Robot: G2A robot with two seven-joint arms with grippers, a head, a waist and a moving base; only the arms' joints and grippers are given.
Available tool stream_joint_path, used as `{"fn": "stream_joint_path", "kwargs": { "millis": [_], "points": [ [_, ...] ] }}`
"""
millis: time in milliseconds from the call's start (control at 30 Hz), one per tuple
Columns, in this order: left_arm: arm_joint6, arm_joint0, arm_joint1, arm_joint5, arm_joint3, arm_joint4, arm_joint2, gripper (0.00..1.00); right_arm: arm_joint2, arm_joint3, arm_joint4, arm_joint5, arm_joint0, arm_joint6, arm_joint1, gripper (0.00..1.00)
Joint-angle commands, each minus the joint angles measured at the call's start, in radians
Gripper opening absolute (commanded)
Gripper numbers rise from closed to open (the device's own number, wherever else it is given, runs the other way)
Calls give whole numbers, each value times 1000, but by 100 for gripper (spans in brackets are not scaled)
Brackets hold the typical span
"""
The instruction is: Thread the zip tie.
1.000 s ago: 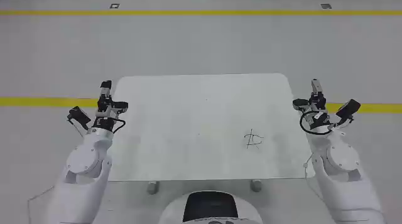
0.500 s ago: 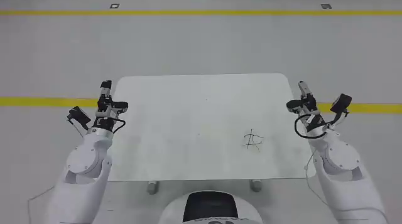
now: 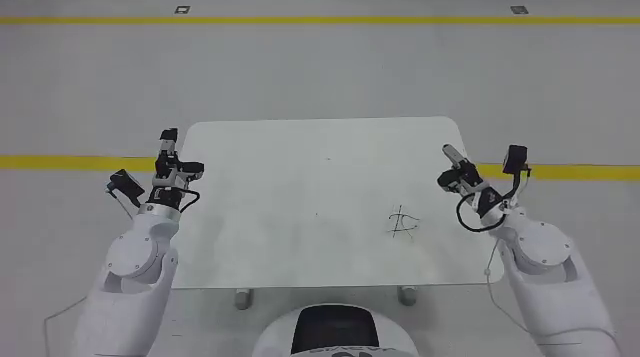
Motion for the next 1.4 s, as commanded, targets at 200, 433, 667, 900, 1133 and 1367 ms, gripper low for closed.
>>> {"fn": "stream_joint_path", "kwargs": {
  "millis": [200, 433, 667, 900, 1133, 1367],
  "points": [
    [0, 0, 0, 0, 0, 0, 0, 100, -50, 18, -191, 98, 84, 319, 25, 100],
    [0, 0, 0, 0, 0, 0, 0, 100, -47, 21, -185, 101, 83, 306, 24, 100],
    [0, 0, 0, 0, 0, 0, 0, 100, -99, 11, -293, 151, 109, 351, 29, 100],
    [0, 0, 0, 0, 0, 0, 0, 100, -194, 8, -469, 297, 162, 435, 36, 100],
    [0, 0, 0, 0, 0, 0, 0, 100, -211, 16, -514, 326, 170, 416, 36, 100],
    [0, 0, 0, 0, 0, 0, 0, 100, -222, 17, -530, 322, 168, 423, 36, 100]
  ]
}}
